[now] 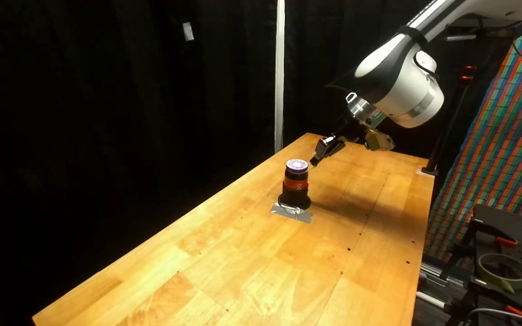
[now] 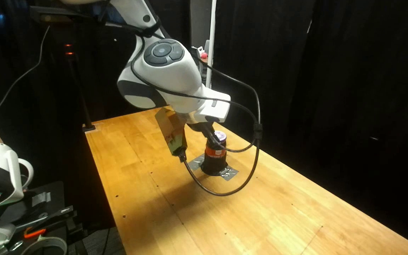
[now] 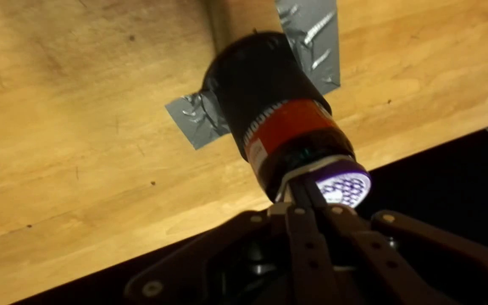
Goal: Put the rubber band around the cup
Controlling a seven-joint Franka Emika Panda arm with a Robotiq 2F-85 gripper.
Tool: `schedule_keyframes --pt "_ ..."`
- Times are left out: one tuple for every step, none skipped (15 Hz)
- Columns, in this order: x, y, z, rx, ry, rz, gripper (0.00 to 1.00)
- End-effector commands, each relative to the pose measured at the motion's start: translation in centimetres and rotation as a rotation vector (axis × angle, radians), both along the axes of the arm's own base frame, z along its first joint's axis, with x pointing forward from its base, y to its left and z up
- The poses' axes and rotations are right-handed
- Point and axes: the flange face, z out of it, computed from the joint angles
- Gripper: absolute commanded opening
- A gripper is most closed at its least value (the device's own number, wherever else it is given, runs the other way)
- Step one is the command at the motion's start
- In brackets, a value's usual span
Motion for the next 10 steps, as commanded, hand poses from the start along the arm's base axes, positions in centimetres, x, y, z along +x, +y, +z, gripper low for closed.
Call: schedule_keyframes --pt "1.7 -0.5 3.2 0.043 -0.116 -0.021 0.04" --pt "1.9 -0.8 3.9 0.052 -0.142 -0.021 0.04" --pt "1.9 -1.2 4.4 0.060 -0.168 -0.017 0.03" --pt "1.4 -1.7 4.6 0.065 -0.185 -0.010 0.06" --pt "0.2 -2.0 4.0 0.065 -0.173 0.007 0.30" --pt "-1.0 -2.4 2.6 0.092 -0.119 0.038 0.31" --pt "0.3 -1.7 3.8 0.075 -0.138 0.000 0.08" --pt "-0.3 -2.3 3.1 0.087 -0.122 0.006 0.16" --pt "-0.8 -2.9 2.5 0.091 -0.110 0.006 0.23" --pt "-1.0 -3.1 2.1 0.093 -0.104 0.008 0.30"
